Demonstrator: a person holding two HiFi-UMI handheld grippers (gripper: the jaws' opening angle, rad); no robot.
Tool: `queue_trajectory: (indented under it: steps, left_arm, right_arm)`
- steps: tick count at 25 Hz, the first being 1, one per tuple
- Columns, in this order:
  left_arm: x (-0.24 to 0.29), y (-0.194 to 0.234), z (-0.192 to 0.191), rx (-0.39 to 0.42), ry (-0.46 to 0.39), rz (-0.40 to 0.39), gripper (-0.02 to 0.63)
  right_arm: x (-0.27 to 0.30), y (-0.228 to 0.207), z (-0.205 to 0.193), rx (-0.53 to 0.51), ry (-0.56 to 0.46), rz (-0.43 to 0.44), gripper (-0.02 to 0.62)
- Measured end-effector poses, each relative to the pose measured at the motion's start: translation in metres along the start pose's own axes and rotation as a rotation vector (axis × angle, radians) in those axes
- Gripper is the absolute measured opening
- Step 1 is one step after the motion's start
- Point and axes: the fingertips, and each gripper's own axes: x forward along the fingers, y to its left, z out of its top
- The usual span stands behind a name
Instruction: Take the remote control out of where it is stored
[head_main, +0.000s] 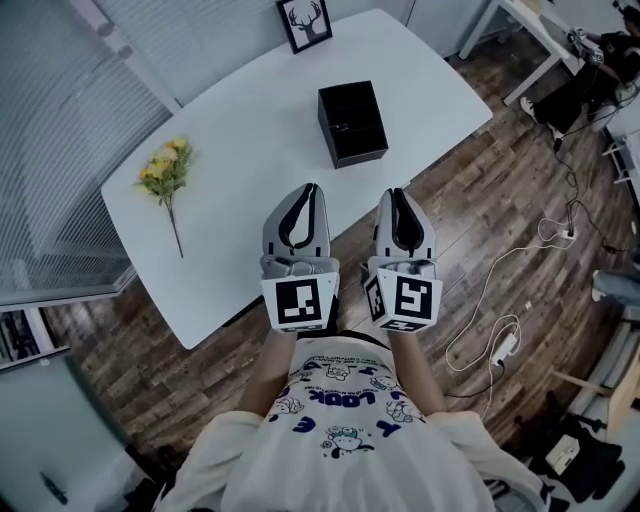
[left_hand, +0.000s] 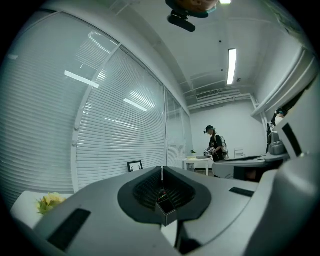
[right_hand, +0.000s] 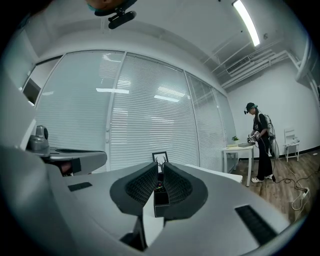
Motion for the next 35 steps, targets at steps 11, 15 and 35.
queue_trajectory:
  steps: [11,15,35]
  left_arm:
    - [0.057,0.022,-0.029,-0.026,0.059,-0.002,0.020]
    - [0.068,0.028,-0.041,-0.008,0.114,-0.002,0.020]
    - [0.150,0.031,-0.087,-0.039,0.221,-0.014,0.026]
  right_arm:
    - [0.060,-0.006,-0.006,-0.015,0.032,0.008,0.052]
    - [0.073,-0.010,-0.012,-0.015,0.051,0.011,0.052]
    - [0.167,-0.038,-0.039,-0.006,0.152,0.107,0.052]
